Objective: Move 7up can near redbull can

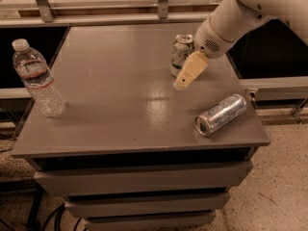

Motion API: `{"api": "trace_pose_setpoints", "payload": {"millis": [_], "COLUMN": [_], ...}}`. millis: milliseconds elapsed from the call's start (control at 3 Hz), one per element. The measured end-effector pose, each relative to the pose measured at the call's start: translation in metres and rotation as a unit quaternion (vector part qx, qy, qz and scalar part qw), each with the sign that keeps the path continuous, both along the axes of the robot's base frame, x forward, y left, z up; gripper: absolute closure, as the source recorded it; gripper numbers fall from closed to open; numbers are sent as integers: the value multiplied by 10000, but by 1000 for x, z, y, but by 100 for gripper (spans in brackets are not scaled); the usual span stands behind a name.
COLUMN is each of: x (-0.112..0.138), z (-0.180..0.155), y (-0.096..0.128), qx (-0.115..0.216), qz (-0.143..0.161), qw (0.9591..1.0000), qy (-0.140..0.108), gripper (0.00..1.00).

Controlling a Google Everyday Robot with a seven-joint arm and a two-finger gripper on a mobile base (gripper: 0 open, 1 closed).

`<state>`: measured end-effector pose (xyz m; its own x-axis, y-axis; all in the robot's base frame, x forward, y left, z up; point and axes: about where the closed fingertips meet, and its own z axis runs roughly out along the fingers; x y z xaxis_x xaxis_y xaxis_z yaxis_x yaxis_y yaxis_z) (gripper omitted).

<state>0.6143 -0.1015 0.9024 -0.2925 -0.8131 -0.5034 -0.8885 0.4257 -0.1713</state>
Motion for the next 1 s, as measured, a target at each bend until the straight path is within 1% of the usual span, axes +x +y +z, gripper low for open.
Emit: {"api": "trace_pose_setpoints", "payload": {"millis": [333,1000], "x": [13,30], "z": [0,20], "y": [11,41], "qx": [124,354], "qz": [83,361], "qw": [9999,9982], "qy": [-73,-329], "gripper": [0,0]}}
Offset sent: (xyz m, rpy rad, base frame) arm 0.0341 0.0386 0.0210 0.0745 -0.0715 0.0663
